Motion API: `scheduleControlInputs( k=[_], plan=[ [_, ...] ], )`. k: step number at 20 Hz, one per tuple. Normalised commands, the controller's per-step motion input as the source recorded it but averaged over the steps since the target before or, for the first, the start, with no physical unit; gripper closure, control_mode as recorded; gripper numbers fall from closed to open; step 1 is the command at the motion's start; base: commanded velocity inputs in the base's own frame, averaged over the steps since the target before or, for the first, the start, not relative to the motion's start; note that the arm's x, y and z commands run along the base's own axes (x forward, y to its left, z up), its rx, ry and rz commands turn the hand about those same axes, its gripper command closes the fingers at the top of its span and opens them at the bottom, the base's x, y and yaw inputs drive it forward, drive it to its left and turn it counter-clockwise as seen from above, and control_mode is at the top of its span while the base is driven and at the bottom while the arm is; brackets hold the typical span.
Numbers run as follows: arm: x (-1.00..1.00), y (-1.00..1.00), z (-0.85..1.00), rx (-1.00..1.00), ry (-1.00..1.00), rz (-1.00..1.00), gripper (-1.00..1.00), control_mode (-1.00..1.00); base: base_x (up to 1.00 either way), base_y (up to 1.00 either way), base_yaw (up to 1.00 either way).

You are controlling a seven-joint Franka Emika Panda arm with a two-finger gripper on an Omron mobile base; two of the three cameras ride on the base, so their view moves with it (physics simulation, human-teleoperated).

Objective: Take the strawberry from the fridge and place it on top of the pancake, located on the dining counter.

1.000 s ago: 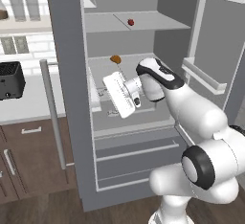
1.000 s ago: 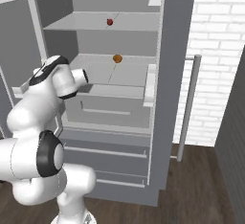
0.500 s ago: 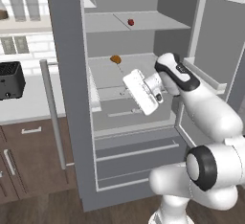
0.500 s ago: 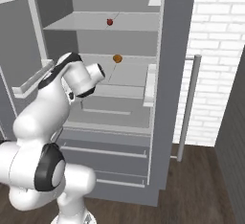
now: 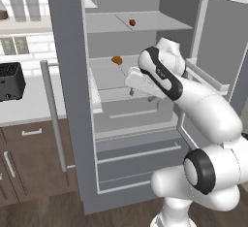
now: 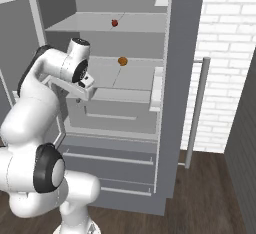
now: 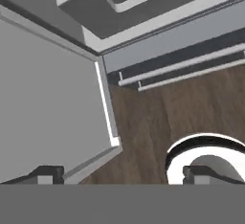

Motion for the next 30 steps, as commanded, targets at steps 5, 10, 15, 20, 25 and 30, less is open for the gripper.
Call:
scheduleControlInputs(
  k=[5,10,15,20,25,30],
  plan=[
    [-0.12,-0.7,0.0,-0.39,-0.38,0.29,-1.0,-1.0,0.0,0.0,0.0],
    [-0.74,-0.13,0.2,-0.01,-0.05,0.02,-1.0,-1.0,0.0,0.0,0.0],
    [-0.8,-0.34,0.19,0.0,0.0,0.0,-1.0,-1.0,0.0,0.0,0.0],
    [-0.81,-0.18,0.11,-0.09,0.0,0.0,-1.0,-1.0,0.0,0.0,0.0],
    [-0.96,0.0,0.01,-0.13,-0.05,0.0,-1.0,-1.0,0.0,0.0,0.0],
    [-0.59,-0.11,-0.09,0.07,-0.1,-0.01,-1.0,-1.0,0.0,0.0,0.0]
  ],
)
